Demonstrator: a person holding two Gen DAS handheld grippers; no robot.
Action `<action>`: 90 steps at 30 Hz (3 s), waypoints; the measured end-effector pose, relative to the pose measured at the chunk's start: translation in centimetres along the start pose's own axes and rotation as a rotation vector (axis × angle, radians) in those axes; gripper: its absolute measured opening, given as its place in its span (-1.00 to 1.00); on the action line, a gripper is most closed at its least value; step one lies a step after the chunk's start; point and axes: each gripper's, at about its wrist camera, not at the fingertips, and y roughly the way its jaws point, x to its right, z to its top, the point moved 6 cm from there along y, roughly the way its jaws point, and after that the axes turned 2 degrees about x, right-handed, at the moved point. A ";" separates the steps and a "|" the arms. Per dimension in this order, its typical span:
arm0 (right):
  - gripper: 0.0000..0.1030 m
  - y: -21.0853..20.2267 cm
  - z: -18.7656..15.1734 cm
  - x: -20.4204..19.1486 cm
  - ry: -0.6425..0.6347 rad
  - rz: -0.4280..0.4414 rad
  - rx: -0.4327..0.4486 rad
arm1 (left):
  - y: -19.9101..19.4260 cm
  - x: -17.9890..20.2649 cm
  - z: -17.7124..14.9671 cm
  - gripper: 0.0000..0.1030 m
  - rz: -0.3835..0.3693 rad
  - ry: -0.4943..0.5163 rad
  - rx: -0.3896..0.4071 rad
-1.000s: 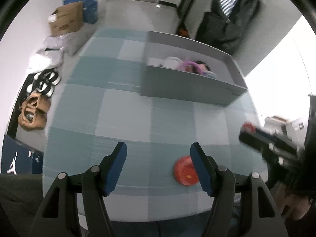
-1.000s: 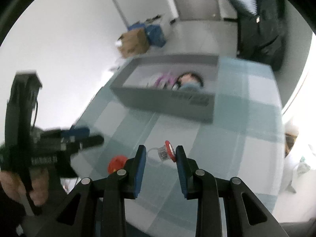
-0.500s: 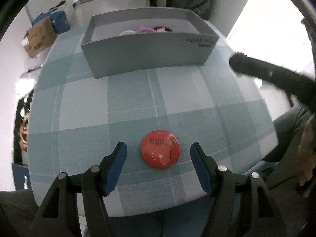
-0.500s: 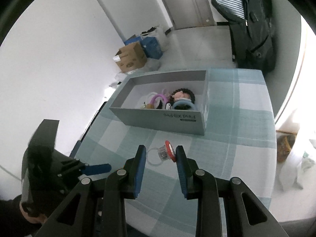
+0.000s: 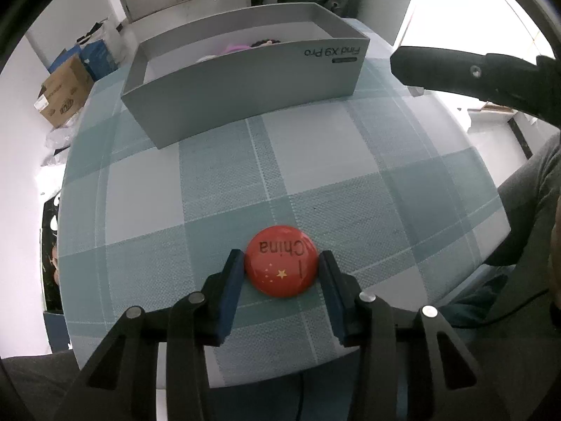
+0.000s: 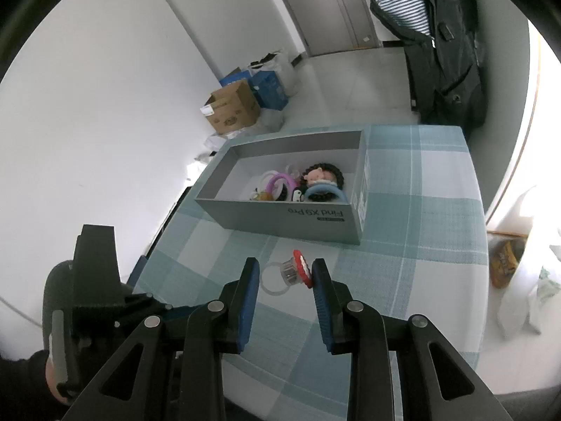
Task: Organize jewelry
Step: 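Grasp the red China badge with the left gripper while the right gripper grasps the clear ring, then lower the red badge and clear ring into the grey box while opening both grippers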
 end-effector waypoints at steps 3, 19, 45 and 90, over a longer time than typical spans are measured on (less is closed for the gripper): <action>-0.43 -0.1 -0.1 0.0 0.001 0.002 0.000 | 0.1 -0.3 0.2 -0.27 -0.019 -0.015 0.000; -0.43 -0.3 0.6 -0.1 0.020 0.030 0.010 | -1.9 -3.5 3.5 -0.27 -0.018 -0.101 0.135; -0.43 2.4 7.7 -0.7 0.086 0.143 0.032 | -4.3 -7.3 10.5 -0.27 -0.167 -0.254 0.192; -0.15 8.0 9.5 3.8 0.216 0.041 -0.050 | 0.3 -8.5 14.1 -0.04 -0.323 -0.310 0.102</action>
